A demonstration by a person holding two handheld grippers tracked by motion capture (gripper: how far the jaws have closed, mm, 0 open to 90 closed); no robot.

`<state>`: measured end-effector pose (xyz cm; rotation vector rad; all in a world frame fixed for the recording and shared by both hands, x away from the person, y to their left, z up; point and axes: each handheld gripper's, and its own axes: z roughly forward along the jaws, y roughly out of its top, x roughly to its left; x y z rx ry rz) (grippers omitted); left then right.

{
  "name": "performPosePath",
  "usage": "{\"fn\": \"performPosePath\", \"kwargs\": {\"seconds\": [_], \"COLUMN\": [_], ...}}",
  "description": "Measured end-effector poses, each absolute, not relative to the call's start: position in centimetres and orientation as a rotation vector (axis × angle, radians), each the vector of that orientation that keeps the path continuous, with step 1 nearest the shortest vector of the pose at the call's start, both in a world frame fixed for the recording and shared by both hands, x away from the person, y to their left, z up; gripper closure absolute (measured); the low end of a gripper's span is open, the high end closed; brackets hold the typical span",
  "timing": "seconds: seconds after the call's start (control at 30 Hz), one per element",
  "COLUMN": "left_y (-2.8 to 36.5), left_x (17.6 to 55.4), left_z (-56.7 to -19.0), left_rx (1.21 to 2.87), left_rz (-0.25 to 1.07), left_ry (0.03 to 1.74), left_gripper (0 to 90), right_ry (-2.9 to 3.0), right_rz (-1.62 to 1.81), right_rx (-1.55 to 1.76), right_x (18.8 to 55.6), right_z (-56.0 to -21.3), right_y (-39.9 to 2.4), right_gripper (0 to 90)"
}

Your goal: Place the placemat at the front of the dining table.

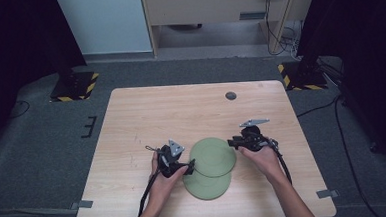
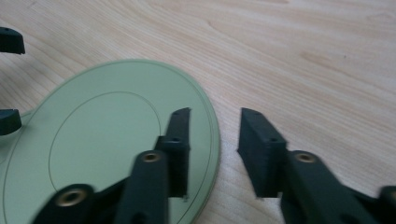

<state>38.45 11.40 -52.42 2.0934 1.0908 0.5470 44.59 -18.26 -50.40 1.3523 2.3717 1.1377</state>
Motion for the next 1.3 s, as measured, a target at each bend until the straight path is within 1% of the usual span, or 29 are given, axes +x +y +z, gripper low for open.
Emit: {"fn": "performPosePath", "kwargs": {"seconds": [0.1,0.17,0.27,0.4,0.6,0.73,1.07,1.13,1.23,1.3], "left_y": [11.5,11.5,11.5,11.4,11.4,11.4,11.5,11.5,11.5,11.6], "left_x": [38.6,38.7,38.6,38.6,38.5,38.5,38.4,38.4,38.4,38.4], "left_z": [-52.5,-52.6,-52.6,-52.6,-52.7,-52.7,-52.8,-52.8,-52.9,-53.0], "left_rx": [2.091,2.090,2.104,2.114,2.114,2.111,2.105,2.108,2.116,2.108], "left_rz": [0.539,0.533,0.552,0.567,0.570,0.574,0.569,0.575,0.579,0.578], "left_ry": [1.099,1.103,1.098,1.096,1.098,1.100,1.099,1.099,1.102,1.103], "left_gripper": [4.6,3.7,3.8,3.5,3.6,4.0,4.4,4.3,3.4,3.7], "right_ry": [2.382,2.406,2.432,2.454,2.478,2.503,2.514,2.515,2.521,2.573], "right_rz": [1.139,1.139,1.118,1.111,1.139,1.191,1.207,1.221,1.253,1.331], "right_rx": [1.380,1.422,1.427,1.429,1.419,1.395,1.429,1.444,1.475,1.504], "right_x": [44.7,44.9,45.1,45.2,45.2,45.1,45.2,45.3,45.4,45.3], "right_z": [-50.8,-51.1,-51.7,-52.2,-52.2,-52.4,-52.3,-52.3,-52.4,-52.6], "right_y": [-18.2,-18.0,-17.7,-17.4,-17.3,-16.8,-16.7,-16.8,-17.0,-16.7], "right_gripper": [50.8,41.0,34.3,29.0,28.0,31.8,32.2,33.3,37.4,38.9]}}
